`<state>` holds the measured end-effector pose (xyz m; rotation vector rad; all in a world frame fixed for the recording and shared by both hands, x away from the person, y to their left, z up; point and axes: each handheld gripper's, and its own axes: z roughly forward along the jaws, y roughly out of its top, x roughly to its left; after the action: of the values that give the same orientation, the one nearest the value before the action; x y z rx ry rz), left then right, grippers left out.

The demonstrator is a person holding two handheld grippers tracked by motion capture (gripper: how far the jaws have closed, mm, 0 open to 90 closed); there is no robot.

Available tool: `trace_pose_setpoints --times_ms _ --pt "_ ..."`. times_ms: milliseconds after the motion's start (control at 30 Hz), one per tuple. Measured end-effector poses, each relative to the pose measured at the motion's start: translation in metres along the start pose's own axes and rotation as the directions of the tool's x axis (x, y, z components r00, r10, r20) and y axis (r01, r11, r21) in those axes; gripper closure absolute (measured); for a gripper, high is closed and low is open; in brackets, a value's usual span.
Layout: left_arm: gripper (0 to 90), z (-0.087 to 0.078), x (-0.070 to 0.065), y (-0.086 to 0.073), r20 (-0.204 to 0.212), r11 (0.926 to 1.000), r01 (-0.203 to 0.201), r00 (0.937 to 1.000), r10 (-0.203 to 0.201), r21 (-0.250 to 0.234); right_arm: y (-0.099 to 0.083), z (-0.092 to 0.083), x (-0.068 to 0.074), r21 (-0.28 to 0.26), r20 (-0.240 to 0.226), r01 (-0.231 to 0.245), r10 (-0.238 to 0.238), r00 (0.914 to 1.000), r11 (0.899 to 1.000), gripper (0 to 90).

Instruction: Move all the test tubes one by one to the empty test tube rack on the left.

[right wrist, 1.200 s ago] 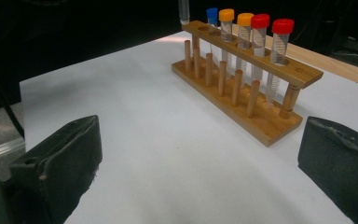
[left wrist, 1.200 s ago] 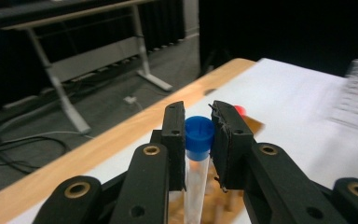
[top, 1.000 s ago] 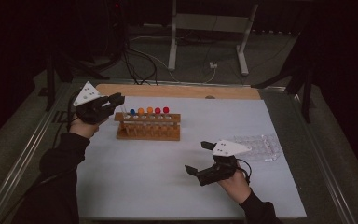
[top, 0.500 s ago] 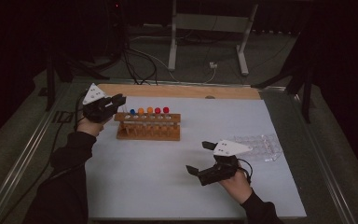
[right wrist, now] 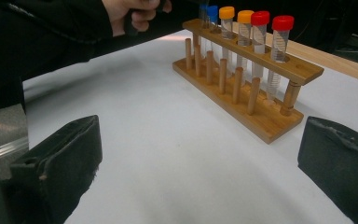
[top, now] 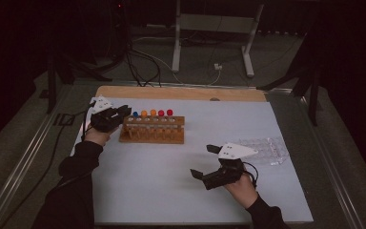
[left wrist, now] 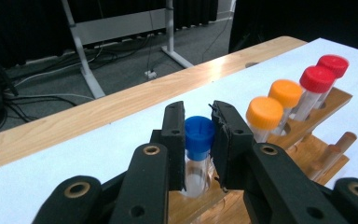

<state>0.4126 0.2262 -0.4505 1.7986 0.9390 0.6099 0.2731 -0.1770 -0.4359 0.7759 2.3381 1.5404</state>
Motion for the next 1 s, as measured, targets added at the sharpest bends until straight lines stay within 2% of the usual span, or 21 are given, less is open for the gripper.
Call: trace_pose_setpoints --times_ms 400,600,767,833,1000 --pt "77.0 0.001 0.002 -0.010 -0.001 0.9999 0.016 0.9999 -0.016 -0.006 0.000 0.001 0.000 0.005 -0.003 -0.002 0.002 1.0000 1.000 0.0" --pt "75.7 0.000 0.001 -0.007 0.005 0.9998 0.016 0.9999 -0.016 0.011 0.000 0.001 0.000 0.007 -0.003 -0.002 0.002 1.0000 1.000 0.0" --pt "51.0 -0.009 0.003 0.001 0.007 0.9991 0.041 0.9991 -0.041 -0.005 0.000 0.000 -0.001 0.003 -0.001 -0.006 0.006 1.0000 1.000 0.0" --pt "45.1 -0.014 0.002 0.004 0.001 0.9993 0.037 0.9993 -0.037 -0.002 0.000 -0.001 -0.001 0.002 0.000 -0.004 0.004 1.0000 1.000 0.0" --pt "26.9 -0.029 -0.002 0.012 0.032 0.9985 0.052 0.9981 -0.052 0.014 0.001 -0.002 -0.001 -0.002 0.004 -0.006 0.006 1.0000 1.000 0.0"
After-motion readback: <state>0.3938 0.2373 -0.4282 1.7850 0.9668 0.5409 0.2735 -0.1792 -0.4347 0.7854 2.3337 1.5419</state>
